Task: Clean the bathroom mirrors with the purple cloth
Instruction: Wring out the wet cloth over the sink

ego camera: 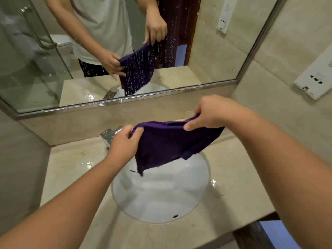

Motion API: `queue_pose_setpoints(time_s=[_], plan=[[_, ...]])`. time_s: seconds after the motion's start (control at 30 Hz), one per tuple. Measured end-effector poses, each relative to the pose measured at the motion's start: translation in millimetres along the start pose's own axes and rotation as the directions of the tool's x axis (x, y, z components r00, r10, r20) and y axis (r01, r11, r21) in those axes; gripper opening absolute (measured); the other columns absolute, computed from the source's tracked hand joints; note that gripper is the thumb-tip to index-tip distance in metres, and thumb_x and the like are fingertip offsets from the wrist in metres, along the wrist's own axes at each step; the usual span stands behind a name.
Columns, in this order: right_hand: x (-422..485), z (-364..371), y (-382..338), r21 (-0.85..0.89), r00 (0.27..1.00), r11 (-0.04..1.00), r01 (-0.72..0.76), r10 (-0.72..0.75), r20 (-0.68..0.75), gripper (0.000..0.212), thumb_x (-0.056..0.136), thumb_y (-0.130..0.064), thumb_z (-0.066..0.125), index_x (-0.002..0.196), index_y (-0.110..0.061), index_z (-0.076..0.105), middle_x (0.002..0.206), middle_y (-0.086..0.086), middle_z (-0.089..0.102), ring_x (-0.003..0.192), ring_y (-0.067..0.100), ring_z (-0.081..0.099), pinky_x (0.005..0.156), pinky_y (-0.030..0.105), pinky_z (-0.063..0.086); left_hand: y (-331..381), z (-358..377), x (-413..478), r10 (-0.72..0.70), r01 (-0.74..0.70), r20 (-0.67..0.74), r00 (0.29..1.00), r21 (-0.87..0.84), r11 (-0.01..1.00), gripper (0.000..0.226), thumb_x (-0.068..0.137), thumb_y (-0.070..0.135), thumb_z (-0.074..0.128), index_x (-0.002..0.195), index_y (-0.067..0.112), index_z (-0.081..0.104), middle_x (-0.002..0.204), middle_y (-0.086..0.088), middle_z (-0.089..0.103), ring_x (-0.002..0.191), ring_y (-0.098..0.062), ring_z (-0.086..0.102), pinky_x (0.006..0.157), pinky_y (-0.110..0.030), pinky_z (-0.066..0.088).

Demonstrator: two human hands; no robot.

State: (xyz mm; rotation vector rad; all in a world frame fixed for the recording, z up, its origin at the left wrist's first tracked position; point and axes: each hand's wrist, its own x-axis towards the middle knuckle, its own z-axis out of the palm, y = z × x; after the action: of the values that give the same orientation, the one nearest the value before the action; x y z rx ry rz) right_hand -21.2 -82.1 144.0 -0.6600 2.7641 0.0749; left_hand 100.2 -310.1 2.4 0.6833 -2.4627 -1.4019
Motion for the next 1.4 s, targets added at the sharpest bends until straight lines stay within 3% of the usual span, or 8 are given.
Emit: queue_pose_setpoints(time_s=[0.13,0.27,0.33,0.4,0.57,0.77,1.0,1.4], plan=[[-3,24,8,-0.087,0.931,0.984,-0.157,0.177,0.319,0.091,0.040,-0.090,0.072,0.101,-0.022,0.068,0.101,-0.003,0.068,0.093,0.026,0.065,0.084,0.040,0.053,36,-3,4,0.224,-0.227,0.049,0.973,0.050,0.973,0.039,0.087,0.058,0.051,0.070,0.026,0.038,0.060,0.012,0.044,0.058,-0.008,0.039,0.059,-0.034,0.037],[-9,74,-29,0.126,0.973,0.990,-0.059,0.029,0.228,0.114,0.032,-0.083,0.078,0.133,-0.044,0.042,0.135,-0.009,0.046,0.125,0.021,0.047,0.109,0.054,0.034,83,0,3,0.479,-0.525,0.245,0.843,0.187,0.830,0.038,0.085,0.069,0.048,0.070,0.035,0.040,0.064,0.016,0.052,0.059,-0.001,0.047,0.052,-0.030,0.031],[-10,102,-52,0.640,0.983,0.768,0.039,-0.144,0.113,0.075,0.044,-0.057,0.092,0.107,-0.042,0.056,0.097,-0.027,0.064,0.095,0.004,0.061,0.085,0.017,0.050,105,4,4,0.554,-0.649,0.345,0.757,0.306,0.697,0.052,0.078,0.083,0.041,0.069,0.032,0.038,0.060,0.011,0.050,0.057,-0.002,0.046,0.049,-0.029,0.029],[-5,128,-71,0.853,0.984,0.521,-0.021,-0.143,0.111,0.043,0.057,-0.039,0.090,0.090,-0.037,0.064,0.072,-0.023,0.069,0.071,0.002,0.065,0.055,0.014,0.050,122,5,8,0.573,-0.725,0.444,0.689,0.420,0.546,0.062,0.071,0.091,0.035,0.069,0.030,0.036,0.058,0.010,0.048,0.055,-0.004,0.044,0.047,-0.028,0.026],[7,155,-82,0.974,0.992,0.222,-0.046,-0.103,0.071,0.038,0.067,-0.027,0.066,0.105,-0.024,0.071,0.098,-0.001,0.075,0.102,0.028,0.067,0.096,0.042,0.052,128,-22,34,0.386,-0.726,0.616,0.686,0.615,0.308,0.082,0.056,0.099,0.043,0.102,0.031,0.049,0.075,0.013,0.057,0.064,-0.012,0.054,0.051,-0.029,0.035],[13,134,-85,0.753,0.927,0.657,-0.039,-0.258,0.272,0.067,0.044,-0.074,0.086,0.088,-0.027,0.069,0.080,-0.006,0.076,0.073,0.018,0.074,0.078,0.039,0.061,124,-55,56,-0.039,-0.696,0.712,0.701,0.695,0.178,0.063,0.058,0.051,0.089,0.113,0.033,0.062,0.094,0.011,0.064,0.087,-0.019,0.062,0.078,-0.038,0.056],[19,107,-91,0.633,0.959,0.774,0.027,-0.198,0.202,0.023,0.060,-0.022,0.074,0.075,-0.011,0.061,0.063,-0.002,0.065,0.054,0.017,0.059,0.047,0.024,0.044,106,-67,70,0.057,-0.713,0.714,0.698,0.685,0.151,0.024,0.092,0.050,0.055,0.100,0.030,0.067,0.095,0.006,0.061,0.088,-0.020,0.059,0.065,-0.032,0.045],[15,18,-93,0.203,0.860,0.960,0.192,-0.264,0.436,0.045,0.058,-0.062,0.081,0.085,-0.029,0.067,0.061,-0.013,0.066,0.058,0.013,0.065,0.060,0.029,0.048,31,-88,59,-0.046,-0.481,0.630,0.775,0.635,0.604,0.033,0.101,0.051,0.039,0.087,0.031,0.061,0.091,0.006,0.061,0.101,-0.019,0.051,0.098,-0.037,0.032]])
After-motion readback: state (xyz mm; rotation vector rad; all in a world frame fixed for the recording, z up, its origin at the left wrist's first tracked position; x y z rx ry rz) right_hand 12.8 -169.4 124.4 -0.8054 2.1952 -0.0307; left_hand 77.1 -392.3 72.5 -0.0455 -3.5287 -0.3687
